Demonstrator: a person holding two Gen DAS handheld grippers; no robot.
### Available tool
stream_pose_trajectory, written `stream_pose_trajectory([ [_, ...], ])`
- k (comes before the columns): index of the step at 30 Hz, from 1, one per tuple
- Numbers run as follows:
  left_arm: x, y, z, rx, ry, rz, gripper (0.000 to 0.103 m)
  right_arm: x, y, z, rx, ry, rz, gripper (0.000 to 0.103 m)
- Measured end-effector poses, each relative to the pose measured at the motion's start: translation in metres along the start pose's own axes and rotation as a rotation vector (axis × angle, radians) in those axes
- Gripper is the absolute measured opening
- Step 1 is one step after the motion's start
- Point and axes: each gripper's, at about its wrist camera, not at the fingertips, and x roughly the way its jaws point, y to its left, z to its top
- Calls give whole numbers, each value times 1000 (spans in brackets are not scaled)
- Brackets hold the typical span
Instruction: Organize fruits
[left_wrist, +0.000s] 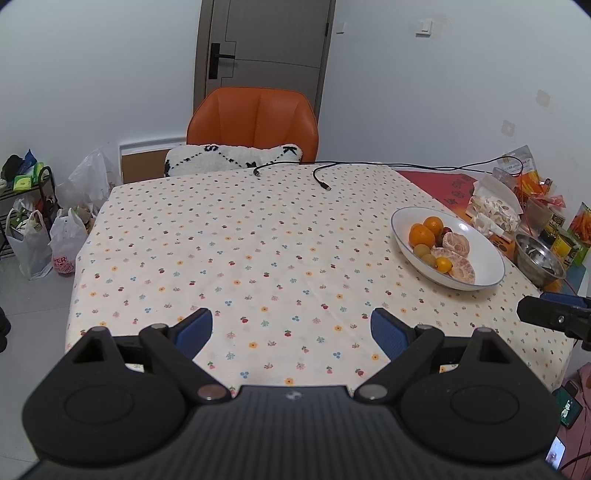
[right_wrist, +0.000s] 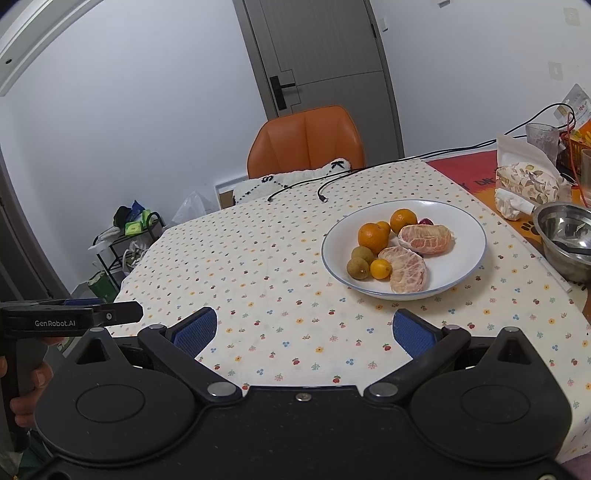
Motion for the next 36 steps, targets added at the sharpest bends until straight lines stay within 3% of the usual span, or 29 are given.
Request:
stream_pose_trajectory([
  [36, 2, -6, 0, 15, -3, -8, 92, -3, 0, 2, -16, -13, -8, 103],
])
